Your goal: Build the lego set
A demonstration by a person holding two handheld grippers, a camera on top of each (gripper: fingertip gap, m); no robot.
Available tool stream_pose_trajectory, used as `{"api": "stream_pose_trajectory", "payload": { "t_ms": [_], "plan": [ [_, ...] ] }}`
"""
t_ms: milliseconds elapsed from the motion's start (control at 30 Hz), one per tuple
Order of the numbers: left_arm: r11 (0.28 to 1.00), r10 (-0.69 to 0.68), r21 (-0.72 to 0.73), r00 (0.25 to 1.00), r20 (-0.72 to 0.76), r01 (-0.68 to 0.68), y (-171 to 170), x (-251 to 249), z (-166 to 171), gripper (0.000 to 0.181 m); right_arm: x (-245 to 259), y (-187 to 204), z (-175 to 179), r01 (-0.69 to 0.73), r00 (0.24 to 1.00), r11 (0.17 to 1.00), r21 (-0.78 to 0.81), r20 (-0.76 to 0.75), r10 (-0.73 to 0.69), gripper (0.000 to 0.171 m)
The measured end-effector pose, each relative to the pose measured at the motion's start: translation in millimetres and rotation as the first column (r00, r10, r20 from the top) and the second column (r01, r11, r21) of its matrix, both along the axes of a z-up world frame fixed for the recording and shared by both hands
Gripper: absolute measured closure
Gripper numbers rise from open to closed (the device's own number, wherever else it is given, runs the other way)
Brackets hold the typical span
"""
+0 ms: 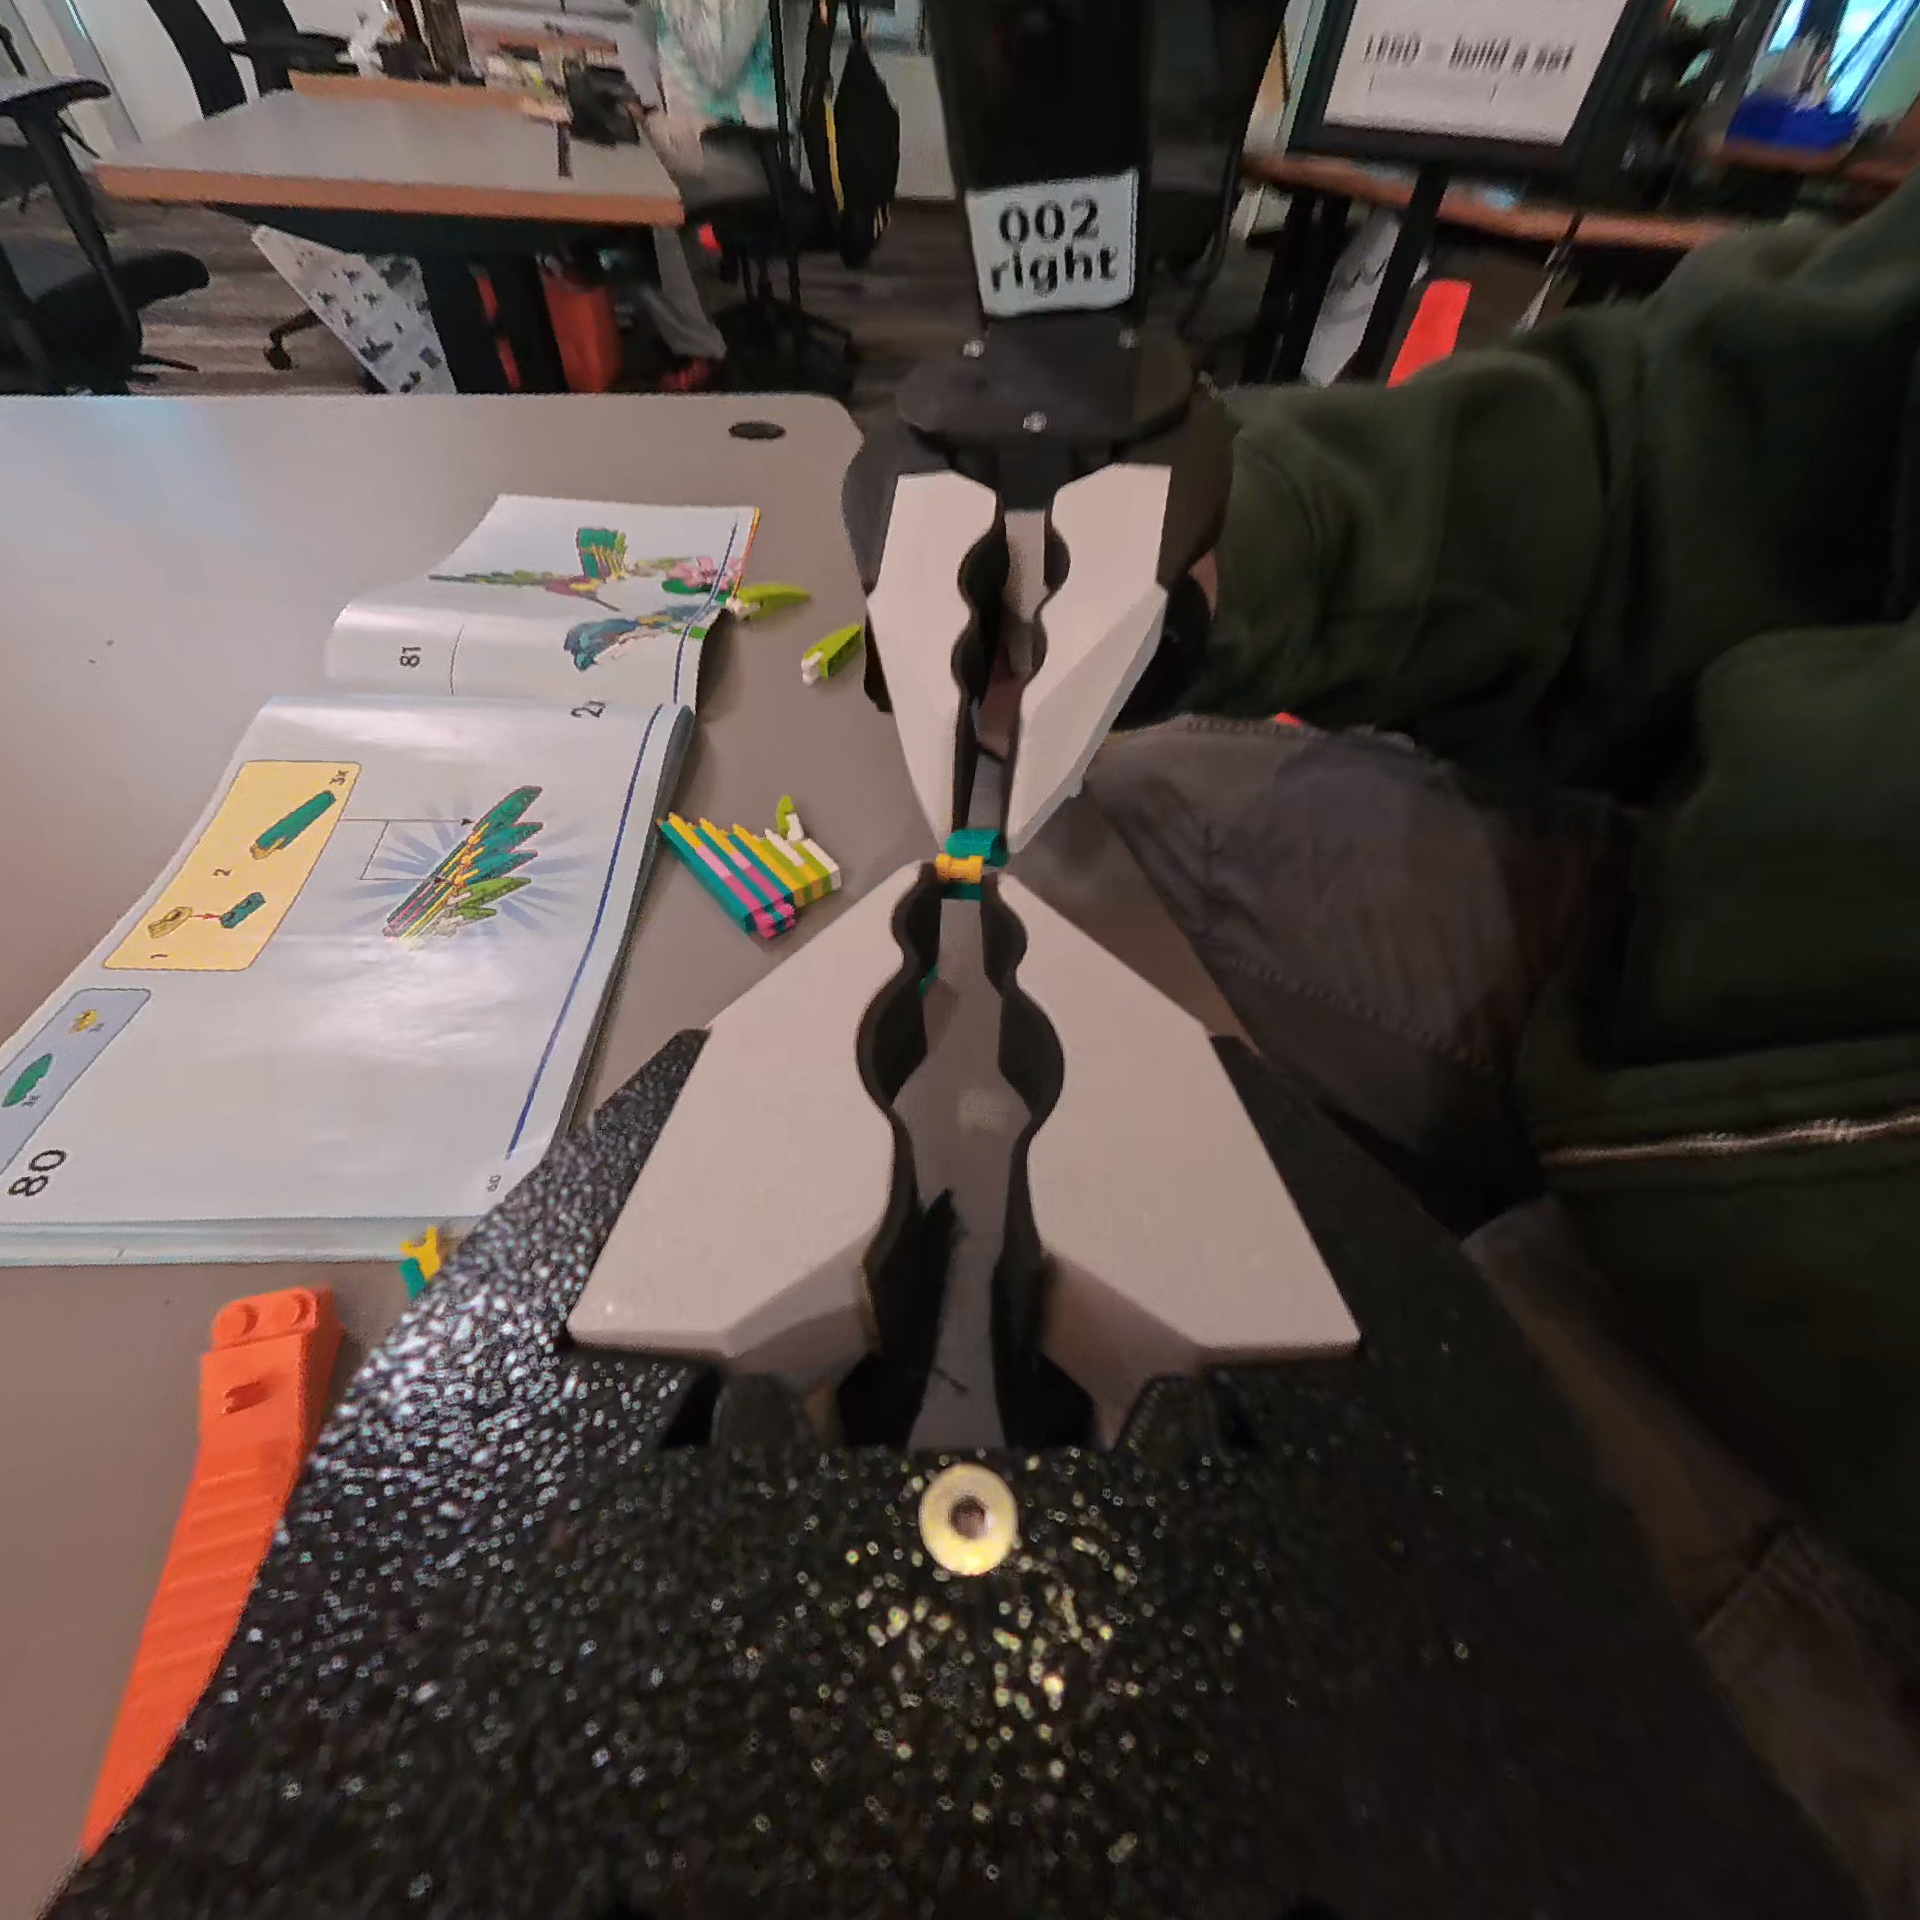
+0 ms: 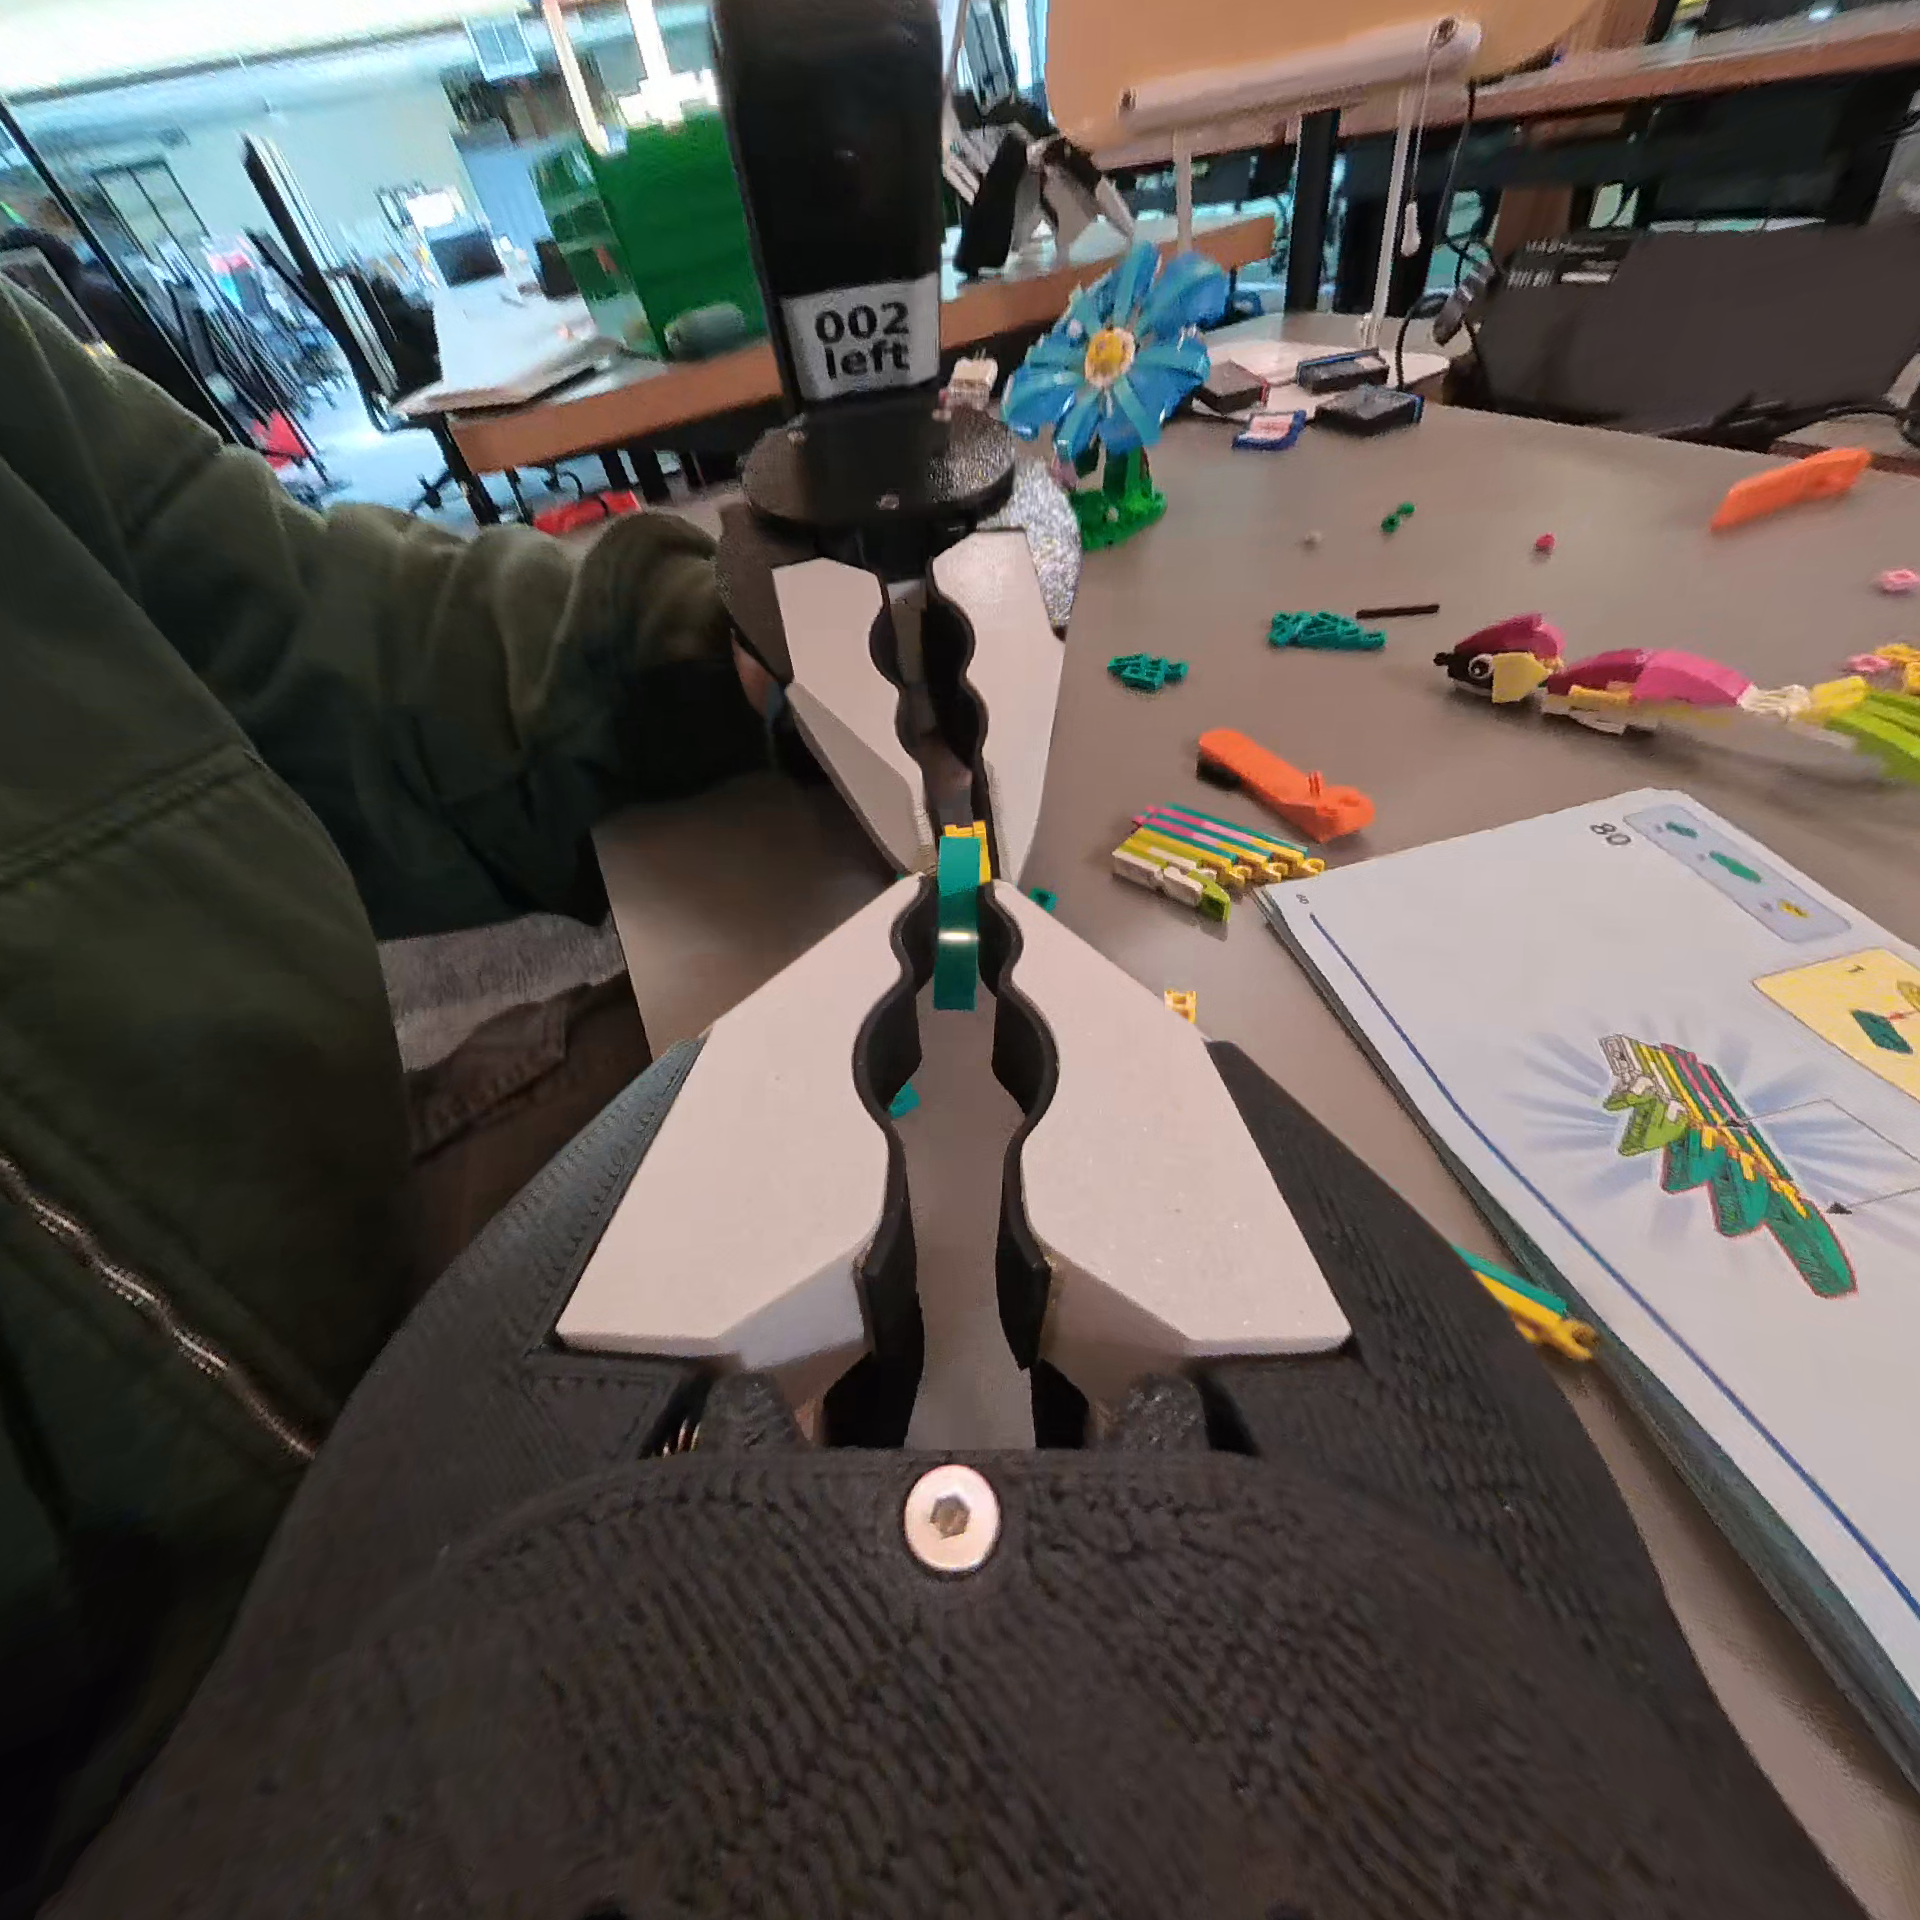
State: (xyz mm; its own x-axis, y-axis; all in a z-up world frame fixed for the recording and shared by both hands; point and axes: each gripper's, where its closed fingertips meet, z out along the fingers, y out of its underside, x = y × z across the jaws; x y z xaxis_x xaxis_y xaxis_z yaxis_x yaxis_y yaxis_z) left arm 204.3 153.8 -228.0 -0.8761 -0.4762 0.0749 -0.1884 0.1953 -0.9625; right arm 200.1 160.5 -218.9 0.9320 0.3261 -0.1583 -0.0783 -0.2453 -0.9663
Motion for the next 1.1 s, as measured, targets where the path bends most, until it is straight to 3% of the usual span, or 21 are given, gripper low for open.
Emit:
{"api": "stream_pose_trajectory", "payload": {
  "t_ms": [500,1100],
  "plan": [
    [0.997,-0.056,-0.052,0.998,-0.034,0.054,-3.6,-5.9,1.1,0.176,-4.2,-3.7,-0.7,-0.047,0.999,0.999,-0.021,-0.003,0.047,0.165],
    [0.97,-0.109,-0.228,0.986,-0.125,0.079,-2.7,-8.3,15.5,0.176,-5.6,-2.4,12.4,-0.073,0.97,0.995,0.061,-0.229,0.085,0.165]
  ]
}}
